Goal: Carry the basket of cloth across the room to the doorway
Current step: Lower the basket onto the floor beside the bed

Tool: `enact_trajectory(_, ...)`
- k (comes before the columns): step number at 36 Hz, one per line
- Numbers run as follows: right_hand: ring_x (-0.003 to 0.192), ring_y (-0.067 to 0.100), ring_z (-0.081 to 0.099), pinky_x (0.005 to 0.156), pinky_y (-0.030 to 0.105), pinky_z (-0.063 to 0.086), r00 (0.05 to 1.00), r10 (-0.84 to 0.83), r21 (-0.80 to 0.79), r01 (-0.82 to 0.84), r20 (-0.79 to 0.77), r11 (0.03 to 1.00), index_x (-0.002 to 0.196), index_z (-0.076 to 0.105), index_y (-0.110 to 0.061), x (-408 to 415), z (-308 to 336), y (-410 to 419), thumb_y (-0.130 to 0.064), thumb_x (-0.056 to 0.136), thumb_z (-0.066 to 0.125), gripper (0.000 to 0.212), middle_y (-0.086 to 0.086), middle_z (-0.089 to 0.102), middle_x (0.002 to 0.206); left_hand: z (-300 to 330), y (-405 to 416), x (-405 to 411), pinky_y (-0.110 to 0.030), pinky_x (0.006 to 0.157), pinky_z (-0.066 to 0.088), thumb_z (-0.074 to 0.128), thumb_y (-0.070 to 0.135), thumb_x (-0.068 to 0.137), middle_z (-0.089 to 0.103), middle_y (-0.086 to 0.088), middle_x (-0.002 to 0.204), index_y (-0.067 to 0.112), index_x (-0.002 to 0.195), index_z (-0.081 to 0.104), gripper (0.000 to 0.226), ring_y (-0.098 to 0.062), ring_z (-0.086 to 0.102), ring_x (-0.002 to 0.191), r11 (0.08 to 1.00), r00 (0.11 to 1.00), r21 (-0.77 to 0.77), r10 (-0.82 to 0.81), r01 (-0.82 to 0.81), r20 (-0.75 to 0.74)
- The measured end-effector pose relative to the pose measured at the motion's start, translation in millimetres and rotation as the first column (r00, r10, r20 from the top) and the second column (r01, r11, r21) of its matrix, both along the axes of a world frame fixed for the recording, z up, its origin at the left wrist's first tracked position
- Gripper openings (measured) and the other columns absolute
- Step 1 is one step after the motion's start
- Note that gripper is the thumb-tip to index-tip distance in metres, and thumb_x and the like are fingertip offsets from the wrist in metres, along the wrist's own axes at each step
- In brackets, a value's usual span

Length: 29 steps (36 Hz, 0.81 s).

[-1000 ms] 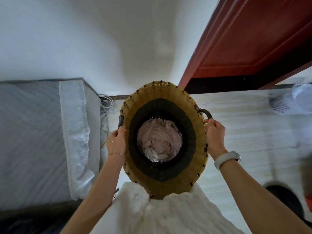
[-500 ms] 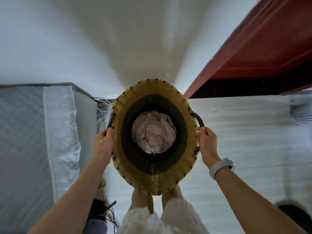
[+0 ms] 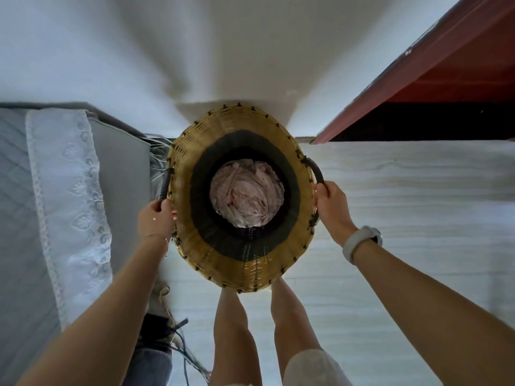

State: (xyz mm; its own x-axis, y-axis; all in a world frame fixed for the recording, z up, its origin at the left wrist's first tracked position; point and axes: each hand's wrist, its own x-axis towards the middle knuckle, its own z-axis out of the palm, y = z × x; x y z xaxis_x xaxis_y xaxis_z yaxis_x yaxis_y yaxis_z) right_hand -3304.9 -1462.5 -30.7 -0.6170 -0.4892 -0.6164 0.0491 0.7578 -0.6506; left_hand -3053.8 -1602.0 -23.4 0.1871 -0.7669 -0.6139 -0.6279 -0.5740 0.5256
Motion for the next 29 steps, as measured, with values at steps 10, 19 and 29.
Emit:
enact_trajectory(10, 0.085, 0.022, 0.053, 0.074, 0.033, 0.047, 0.981, 0.049, 0.095, -0.032, -0.185, 0.995, 0.118, 0.045, -0.008, 6.7, -1.1, -22.3, -0.023, 0.095, 0.034, 0.03, 0.005, 0.053, 0.097, 1.0, -31.3, -1.0, -0.037, 0.068, 0.033, 0.046, 0.017, 0.09, 0.065, -0.032, 0.101, -0.006, 0.103, 0.064, 0.032, -0.046, 0.059, 0.095, 0.916, 0.847, -0.031, -0.357, 0.4, 0.395)
enact_trajectory(19, 0.082, 0.025, 0.051, 0.073, 0.036, 0.043, 0.91, 0.313, 0.088, -0.301, -0.27, 0.95, 0.109, 0.049, -0.002, 14.4, 20.2, -55.4, -0.014, 0.093, 0.035, 0.024, 0.016, 0.057, 0.095, 7.4, 5.9, 39.9, -0.047, 0.077, 0.053, 0.059, 0.026, 0.069, 0.061, -0.021, 0.076, 0.009, 0.061, 0.059, 0.019, -0.036, 0.061, 0.073, 0.971, 0.99, 0.24, -0.017, -0.018, 0.142)
enact_trajectory(29, 0.104, 0.037, 0.054, 0.084, 0.04, 0.043, 0.687, 0.624, 0.081, -0.646, -0.371, 0.759, 0.115, 0.055, -0.003, 46.8, 26.0, -170.7, -0.014, 0.094, 0.034, 0.032, 0.022, 0.06, 0.112, 14.5, 59.2, 38.3, -0.032, 0.065, 0.054, 0.058, 0.007, 0.085, 0.062, -0.018, 0.109, -0.009, 0.112, 0.056, 0.032, -0.025, 0.068, 0.076, 0.626, 0.775, 0.626, 0.63, -0.466, -0.053)
